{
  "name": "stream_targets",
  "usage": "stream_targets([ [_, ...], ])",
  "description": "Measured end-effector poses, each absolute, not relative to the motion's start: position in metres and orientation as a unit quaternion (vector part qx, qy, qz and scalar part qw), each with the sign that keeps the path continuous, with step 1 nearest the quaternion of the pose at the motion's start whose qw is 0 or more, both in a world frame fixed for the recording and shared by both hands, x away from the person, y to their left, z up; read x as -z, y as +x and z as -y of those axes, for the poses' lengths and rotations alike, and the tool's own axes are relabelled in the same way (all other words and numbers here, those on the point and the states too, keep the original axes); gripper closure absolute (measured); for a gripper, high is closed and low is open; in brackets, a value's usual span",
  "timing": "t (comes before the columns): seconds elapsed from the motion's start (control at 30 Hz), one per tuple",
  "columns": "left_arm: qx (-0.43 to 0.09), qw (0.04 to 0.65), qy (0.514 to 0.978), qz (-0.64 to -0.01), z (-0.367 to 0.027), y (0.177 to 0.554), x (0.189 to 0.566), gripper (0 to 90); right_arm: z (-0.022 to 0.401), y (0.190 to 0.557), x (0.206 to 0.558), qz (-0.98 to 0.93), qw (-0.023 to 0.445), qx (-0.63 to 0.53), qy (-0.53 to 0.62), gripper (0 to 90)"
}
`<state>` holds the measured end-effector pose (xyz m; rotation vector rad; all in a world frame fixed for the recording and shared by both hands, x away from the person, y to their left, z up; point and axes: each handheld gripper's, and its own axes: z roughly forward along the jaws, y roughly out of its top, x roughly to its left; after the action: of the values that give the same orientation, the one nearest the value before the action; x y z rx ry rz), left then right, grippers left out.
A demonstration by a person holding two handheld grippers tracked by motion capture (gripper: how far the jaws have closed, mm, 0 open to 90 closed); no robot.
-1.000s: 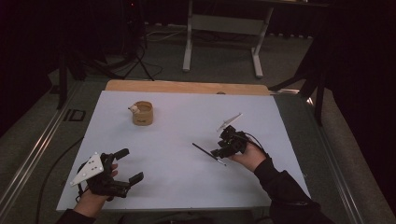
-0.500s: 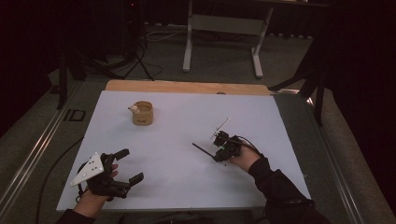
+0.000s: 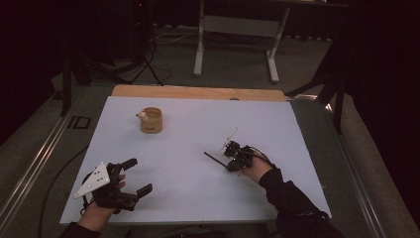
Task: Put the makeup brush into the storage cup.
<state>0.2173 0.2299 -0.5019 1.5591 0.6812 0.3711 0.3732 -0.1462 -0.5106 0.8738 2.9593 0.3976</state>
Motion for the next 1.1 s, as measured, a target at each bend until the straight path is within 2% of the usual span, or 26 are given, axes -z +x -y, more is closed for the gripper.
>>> stream_targets([
  [0.03, -0.163, 0.645, 0.684, -0.299, -0.230, 0.217, 0.502, 0.6, 0.146, 0.373, 0.512, -0.951, 0.017, -0.127, 0.283, 82.1],
  [0.47, -0.164, 0.639, 0.687, -0.303, -0.229, 0.218, 0.502, 0.6, 0.143, 0.367, 0.515, -0.952, 0.040, -0.122, 0.278, 85.6],
  [0.9, -0.164, 0.636, 0.691, -0.303, -0.226, 0.219, 0.500, 0.6, 0.156, 0.374, 0.477, -0.937, 0.039, -0.180, 0.297, 85.8],
  [1.1, -0.154, 0.629, 0.698, -0.306, -0.222, 0.224, 0.495, 0.6, 0.160, 0.376, 0.470, -0.933, 0.022, -0.196, 0.300, 85.7],
])
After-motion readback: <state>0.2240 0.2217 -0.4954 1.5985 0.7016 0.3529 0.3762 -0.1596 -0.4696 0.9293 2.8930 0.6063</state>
